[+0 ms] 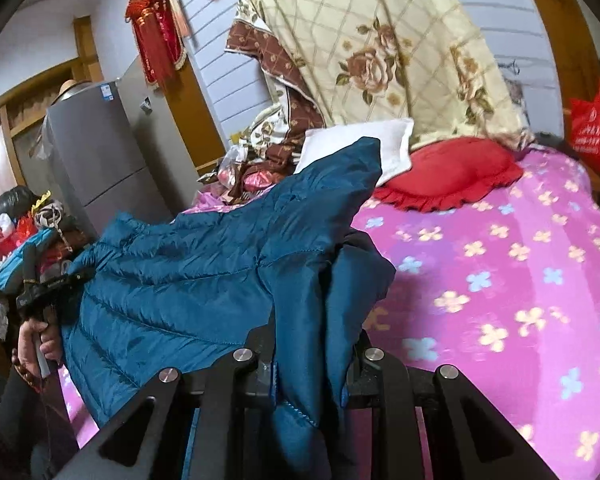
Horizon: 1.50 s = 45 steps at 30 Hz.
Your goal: Fold large clothes
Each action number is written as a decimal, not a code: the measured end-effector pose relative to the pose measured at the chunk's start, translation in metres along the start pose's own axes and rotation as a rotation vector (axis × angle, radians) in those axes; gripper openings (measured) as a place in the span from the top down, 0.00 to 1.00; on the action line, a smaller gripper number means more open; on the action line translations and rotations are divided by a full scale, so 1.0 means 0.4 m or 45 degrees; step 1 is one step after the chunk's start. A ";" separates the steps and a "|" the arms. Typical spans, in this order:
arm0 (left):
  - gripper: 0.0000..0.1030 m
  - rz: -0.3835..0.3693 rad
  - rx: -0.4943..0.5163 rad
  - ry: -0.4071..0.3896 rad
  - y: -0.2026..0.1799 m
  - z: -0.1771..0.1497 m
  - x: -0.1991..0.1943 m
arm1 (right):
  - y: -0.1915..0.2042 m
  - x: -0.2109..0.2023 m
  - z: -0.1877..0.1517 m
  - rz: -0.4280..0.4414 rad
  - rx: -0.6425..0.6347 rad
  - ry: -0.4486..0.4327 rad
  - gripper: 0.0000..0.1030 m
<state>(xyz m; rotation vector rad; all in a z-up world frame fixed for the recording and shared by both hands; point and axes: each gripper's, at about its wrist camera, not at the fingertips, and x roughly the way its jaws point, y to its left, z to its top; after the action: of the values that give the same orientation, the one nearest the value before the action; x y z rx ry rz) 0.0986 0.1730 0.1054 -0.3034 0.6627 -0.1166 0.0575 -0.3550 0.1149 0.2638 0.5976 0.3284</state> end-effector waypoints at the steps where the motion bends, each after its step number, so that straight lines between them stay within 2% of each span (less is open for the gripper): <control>1: 0.87 0.012 0.005 0.023 0.006 -0.004 0.024 | -0.002 0.024 -0.004 -0.003 0.013 0.015 0.81; 4: 0.87 0.037 0.023 0.063 0.017 -0.023 0.091 | -0.023 0.072 -0.021 -0.007 0.053 0.046 0.81; 7: 0.81 0.074 0.052 0.098 0.029 -0.056 0.155 | -0.060 0.113 -0.051 -0.014 0.093 0.066 0.80; 10: 0.68 0.105 0.019 0.166 0.051 -0.078 0.198 | -0.112 0.147 -0.080 0.025 0.204 0.105 0.76; 11: 0.60 0.128 0.015 0.174 0.056 -0.080 0.203 | -0.127 0.153 -0.086 0.019 0.251 0.118 0.73; 13: 0.58 0.130 -0.006 0.171 0.066 -0.080 0.198 | -0.146 0.155 -0.092 0.024 0.337 0.139 0.66; 14: 0.55 0.130 -0.017 0.172 0.070 -0.077 0.193 | -0.148 0.150 -0.091 0.014 0.354 0.138 0.61; 15: 0.48 0.137 -0.027 0.170 0.075 -0.073 0.186 | -0.149 0.139 -0.089 -0.001 0.371 0.127 0.56; 18: 0.39 0.181 -0.091 0.077 0.101 -0.050 0.129 | -0.144 0.085 -0.076 -0.033 0.393 0.057 0.42; 21: 0.39 0.223 -0.191 -0.001 0.126 -0.032 0.058 | -0.116 0.018 -0.058 -0.078 0.378 -0.037 0.40; 23: 0.37 0.234 -0.205 -0.024 0.115 -0.033 0.017 | -0.068 -0.022 -0.050 -0.123 0.318 -0.078 0.40; 25: 0.34 0.241 -0.172 -0.039 0.074 -0.045 -0.038 | 0.001 -0.062 -0.051 -0.122 0.254 -0.101 0.40; 27: 0.22 0.248 -0.102 -0.071 0.010 -0.075 -0.103 | 0.074 -0.096 -0.062 -0.129 0.205 -0.113 0.39; 28: 0.21 0.255 -0.066 -0.080 -0.021 -0.093 -0.129 | 0.114 -0.115 -0.072 -0.145 0.187 -0.116 0.38; 29: 0.20 0.260 -0.026 -0.086 -0.052 -0.114 -0.156 | 0.147 -0.128 -0.082 -0.168 0.181 -0.110 0.30; 30: 0.20 0.251 0.030 -0.082 -0.095 -0.153 -0.195 | 0.178 -0.142 -0.099 -0.187 0.180 -0.105 0.18; 32: 0.17 0.240 0.112 -0.052 -0.153 -0.230 -0.251 | 0.231 -0.170 -0.155 -0.191 0.178 -0.091 0.09; 35: 0.12 0.261 0.207 0.019 -0.211 -0.354 -0.313 | 0.290 -0.196 -0.273 -0.191 0.137 -0.017 0.10; 39: 0.12 0.305 0.286 0.097 -0.253 -0.503 -0.362 | 0.348 -0.240 -0.421 -0.297 0.075 0.068 0.10; 42: 0.12 0.347 0.373 0.102 -0.291 -0.609 -0.403 | 0.393 -0.308 -0.498 -0.358 -0.001 0.008 0.10; 45: 0.12 0.332 0.429 0.086 -0.327 -0.668 -0.435 | 0.426 -0.367 -0.552 -0.395 -0.047 -0.103 0.09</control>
<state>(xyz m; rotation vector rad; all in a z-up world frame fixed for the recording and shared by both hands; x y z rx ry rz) -0.2048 0.0199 0.0492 0.1125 0.7307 0.0116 -0.2247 -0.2217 0.0702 0.1448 0.5427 0.0294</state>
